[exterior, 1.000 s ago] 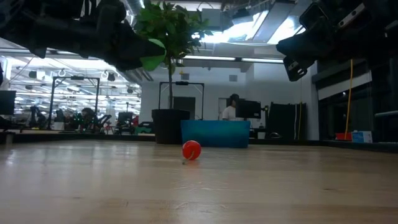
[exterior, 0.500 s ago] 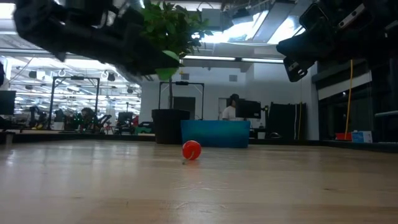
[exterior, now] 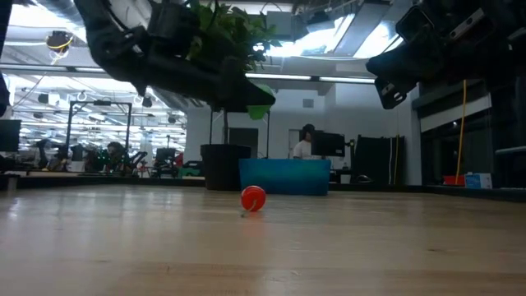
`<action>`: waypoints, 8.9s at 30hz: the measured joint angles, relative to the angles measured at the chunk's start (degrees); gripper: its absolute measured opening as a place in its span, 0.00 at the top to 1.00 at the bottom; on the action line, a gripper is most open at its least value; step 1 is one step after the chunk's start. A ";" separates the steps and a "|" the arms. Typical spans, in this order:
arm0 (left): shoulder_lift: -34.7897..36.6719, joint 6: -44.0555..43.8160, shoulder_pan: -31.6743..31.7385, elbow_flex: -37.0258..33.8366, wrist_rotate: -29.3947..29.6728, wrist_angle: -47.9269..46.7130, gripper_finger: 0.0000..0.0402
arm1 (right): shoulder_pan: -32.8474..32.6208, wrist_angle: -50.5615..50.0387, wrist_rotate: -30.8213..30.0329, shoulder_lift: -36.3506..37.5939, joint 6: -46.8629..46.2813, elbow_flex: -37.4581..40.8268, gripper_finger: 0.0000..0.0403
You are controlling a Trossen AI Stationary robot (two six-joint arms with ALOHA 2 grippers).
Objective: Pick and placing Produce into tupperware
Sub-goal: Put the green avocado into the blue container, then put the red cherry into the blue container
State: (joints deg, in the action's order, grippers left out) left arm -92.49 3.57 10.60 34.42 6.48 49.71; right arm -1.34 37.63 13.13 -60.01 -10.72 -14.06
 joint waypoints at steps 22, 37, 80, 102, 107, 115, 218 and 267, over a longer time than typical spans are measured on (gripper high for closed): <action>-1.96 5.05 8.57 20.16 -9.77 -32.83 0.45 | 0.00 0.07 -0.15 0.00 0.76 0.00 0.92; -13.32 10.48 6.90 27.22 0.52 -32.80 0.45 | 0.00 0.07 -0.11 0.00 0.72 0.00 0.92; -19.14 15.91 9.26 31.29 13.79 -33.55 0.39 | 0.00 -0.28 -0.07 0.00 1.79 -0.02 0.92; -19.14 12.96 9.26 31.27 13.55 -33.43 0.38 | -0.01 -0.28 -0.07 0.00 1.77 -0.02 0.92; -19.14 10.65 9.34 31.27 13.55 -33.05 0.38 | 0.00 -0.28 -0.07 0.00 1.76 -0.02 0.92; -19.14 8.52 10.81 31.27 13.75 -32.14 0.38 | -0.01 -0.28 -0.07 0.00 1.74 -0.02 0.92; -19.16 8.98 10.59 31.25 10.21 -29.18 0.38 | -0.02 -0.22 -0.07 0.00 0.52 -0.04 0.92; -19.16 10.54 5.97 31.27 12.26 -27.72 0.17 | 0.00 -0.28 -0.04 0.02 0.89 -0.04 0.92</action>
State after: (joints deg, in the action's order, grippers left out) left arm -111.66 14.11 16.57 65.69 18.74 21.99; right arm -1.34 37.34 13.09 -59.99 -9.82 -14.11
